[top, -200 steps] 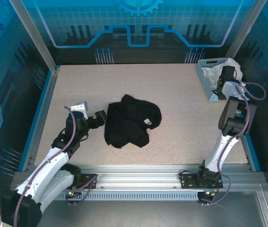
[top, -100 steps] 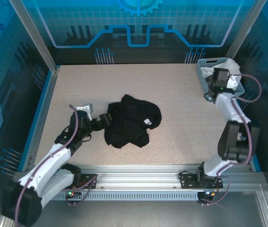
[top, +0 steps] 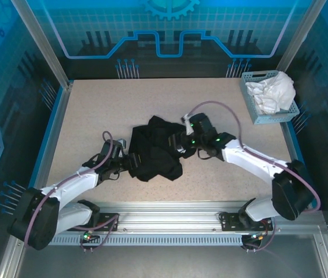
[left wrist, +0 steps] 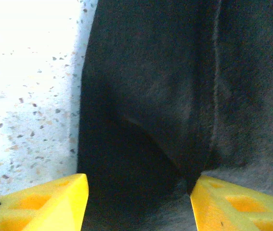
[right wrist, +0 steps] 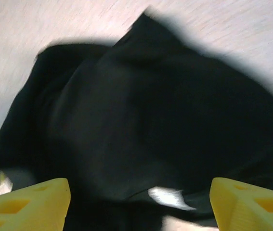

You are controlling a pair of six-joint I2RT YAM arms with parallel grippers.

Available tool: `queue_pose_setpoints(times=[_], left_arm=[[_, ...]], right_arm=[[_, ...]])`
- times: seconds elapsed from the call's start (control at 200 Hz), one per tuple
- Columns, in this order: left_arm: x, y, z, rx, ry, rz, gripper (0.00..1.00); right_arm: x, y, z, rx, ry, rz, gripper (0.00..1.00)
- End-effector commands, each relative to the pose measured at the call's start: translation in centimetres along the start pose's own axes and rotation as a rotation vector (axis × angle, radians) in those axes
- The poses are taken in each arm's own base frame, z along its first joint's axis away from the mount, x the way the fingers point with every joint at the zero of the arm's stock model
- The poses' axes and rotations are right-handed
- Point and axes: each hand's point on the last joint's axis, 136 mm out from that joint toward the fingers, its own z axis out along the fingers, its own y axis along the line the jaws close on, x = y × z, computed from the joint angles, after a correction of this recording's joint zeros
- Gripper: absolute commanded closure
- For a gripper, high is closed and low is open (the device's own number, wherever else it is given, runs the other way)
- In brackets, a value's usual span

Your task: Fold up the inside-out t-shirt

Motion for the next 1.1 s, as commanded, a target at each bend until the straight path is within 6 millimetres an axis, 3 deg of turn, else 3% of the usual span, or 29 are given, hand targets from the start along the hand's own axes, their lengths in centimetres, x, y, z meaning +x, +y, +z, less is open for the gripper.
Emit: queue_pose_setpoints(times=[0.0,0.115,0.22,0.3,0.385,0.505,0.66,0.72,0.765,0.84,0.93,1.025,1.096], left_arm=[[0.3,-0.8,0.3,0.043,0.006,0.002,0.51],[0.8,-0.6,0.4,0.043,0.015,-0.006,0.60],[0.9,-0.4,0.4,0.040,0.014,-0.005,0.72],[0.7,-0.3,0.3,0.031,0.008,-0.004,0.83],[0.1,-0.5,0.0,0.025,-0.007,0.002,1.00],[-2.3,-2.8,-2.3,0.099,-0.100,0.011,1.00],[-6.9,-7.3,-8.8,0.253,-0.311,0.057,1.00],[-8.0,-8.3,-10.9,0.283,-0.374,0.080,1.00],[-8.3,-8.3,-11.7,0.276,-0.395,0.090,1.00],[-7.9,-7.3,-11.4,0.217,-0.374,0.090,0.75],[-6.4,-4.9,-9.6,0.116,-0.307,0.077,0.43],[-3.9,-2.5,-7.5,0.048,-0.219,0.061,0.23],[-2.0,-1.1,-6.1,0.017,-0.162,0.039,0.16]], right_arm=[[2.7,3.7,2.3,-0.137,0.115,-0.131,0.29],[3.6,5.7,4.0,-0.167,0.156,-0.180,0.40],[3.3,6.3,4.2,-0.169,0.151,-0.195,0.68],[1.6,6.8,2.8,-0.170,0.097,-0.218,0.84],[-1.2,7.9,0.0,-0.204,0.007,-0.238,0.98],[-6.1,9.9,-5.0,-0.283,-0.143,-0.249,1.00],[-12.1,13.0,-12.5,-0.376,-0.356,-0.291,1.00],[-13.1,13.1,-13.5,-0.355,-0.386,-0.313,1.00],[-12.9,12.4,-12.9,-0.308,-0.363,-0.317,0.98],[-11.2,10.8,-10.6,-0.235,-0.279,-0.311,0.81],[-7.3,9.0,-7.4,-0.199,-0.154,-0.296,0.59],[-2.5,7.9,-4.4,-0.180,-0.010,-0.297,0.46],[0.9,7.5,-2.2,-0.171,0.083,-0.297,0.40]])
